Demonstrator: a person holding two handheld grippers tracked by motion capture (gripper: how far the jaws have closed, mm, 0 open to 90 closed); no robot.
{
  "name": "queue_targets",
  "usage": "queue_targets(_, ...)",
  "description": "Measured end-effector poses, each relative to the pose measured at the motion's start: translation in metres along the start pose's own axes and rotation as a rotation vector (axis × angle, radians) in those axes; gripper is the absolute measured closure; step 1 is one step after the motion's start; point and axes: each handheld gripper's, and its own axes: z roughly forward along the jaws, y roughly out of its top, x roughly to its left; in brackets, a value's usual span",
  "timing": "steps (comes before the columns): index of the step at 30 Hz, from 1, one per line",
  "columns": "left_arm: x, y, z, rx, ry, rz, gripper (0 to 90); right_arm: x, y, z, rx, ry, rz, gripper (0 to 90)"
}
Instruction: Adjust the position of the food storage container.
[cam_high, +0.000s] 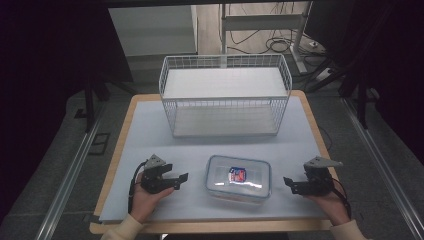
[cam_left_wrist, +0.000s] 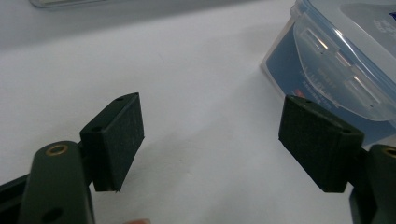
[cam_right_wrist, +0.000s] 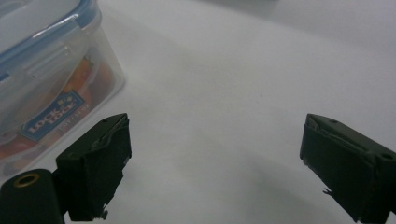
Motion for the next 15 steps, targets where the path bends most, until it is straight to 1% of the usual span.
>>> queue_targets(7,0.000,0.000,-0.002,0.001,0.005,-0.003,22.0,0.000,0.002,-0.005,-0.013,0.020,0.010,12.7)
queue_targets(10,-0.001,0.001,-0.002,0.001,0.006,-0.004,22.0,0.001,0.001,-0.010,-0.011,0.011,0.003,15.4)
queue_targets(15,-0.004,0.000,-0.003,-0.002,0.008,0.002,22.1,-0.005,-0.001,-0.018,-0.006,0.018,0.024,27.9)
